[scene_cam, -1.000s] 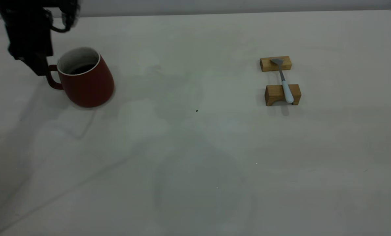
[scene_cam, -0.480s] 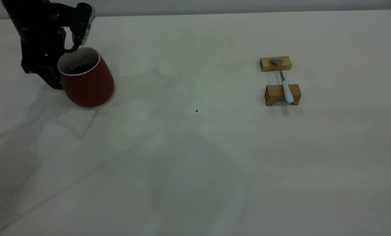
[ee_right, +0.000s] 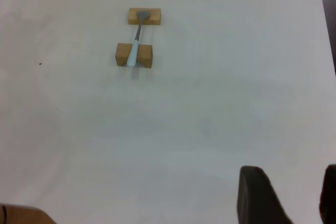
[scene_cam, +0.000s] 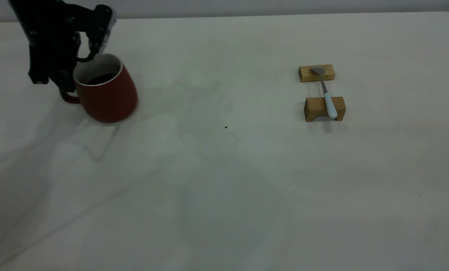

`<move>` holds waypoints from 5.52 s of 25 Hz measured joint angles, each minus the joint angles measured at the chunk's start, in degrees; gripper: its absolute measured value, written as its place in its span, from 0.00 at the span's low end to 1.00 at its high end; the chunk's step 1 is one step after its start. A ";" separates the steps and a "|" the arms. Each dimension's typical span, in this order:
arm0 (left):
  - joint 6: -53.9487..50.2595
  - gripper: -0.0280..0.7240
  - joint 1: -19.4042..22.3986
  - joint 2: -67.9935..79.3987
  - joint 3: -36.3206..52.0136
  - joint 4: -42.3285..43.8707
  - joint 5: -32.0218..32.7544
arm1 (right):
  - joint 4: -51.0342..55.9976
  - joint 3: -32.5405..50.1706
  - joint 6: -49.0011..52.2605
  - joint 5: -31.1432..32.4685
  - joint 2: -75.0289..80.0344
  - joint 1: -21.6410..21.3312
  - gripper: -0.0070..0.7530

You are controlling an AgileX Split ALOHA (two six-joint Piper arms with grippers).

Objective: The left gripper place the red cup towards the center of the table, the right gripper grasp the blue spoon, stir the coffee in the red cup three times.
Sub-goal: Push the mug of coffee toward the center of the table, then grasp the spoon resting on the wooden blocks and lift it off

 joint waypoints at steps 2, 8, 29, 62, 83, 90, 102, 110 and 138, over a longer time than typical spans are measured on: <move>-0.14 0.31 -1.18 0.00 0.00 0.14 0.00 | 0.00 0.00 0.00 0.00 0.00 0.00 0.44; -1.09 0.31 -6.50 0.00 0.00 -0.04 -0.07 | 0.00 0.00 0.00 0.00 0.00 0.00 0.44; -4.13 0.31 -18.02 0.00 0.00 -0.47 -2.94 | 0.00 0.00 0.00 0.00 0.00 0.00 0.44; -58.62 0.55 -18.08 -36.04 -10.28 6.90 29.22 | 0.00 0.00 0.00 0.00 0.00 0.00 0.44; -86.92 0.46 -12.58 -95.32 42.34 2.73 29.22 | 0.04 0.00 0.00 0.00 0.00 0.00 0.44; -89.73 0.46 1.72 -115.71 56.19 1.94 28.99 | 0.04 0.00 0.00 0.00 0.00 0.00 0.44; -87.20 0.46 6.65 -135.00 63.42 1.38 27.56 | 0.04 0.00 0.00 0.00 0.00 0.00 0.44; -86.19 0.46 6.65 -138.26 63.49 -1.51 27.55 | 0.04 0.00 0.00 0.00 0.00 0.00 0.44; -85.30 0.46 6.65 -138.29 63.49 -2.68 27.50 | 2.91 -2.58 2.12 -0.58 5.35 0.00 0.46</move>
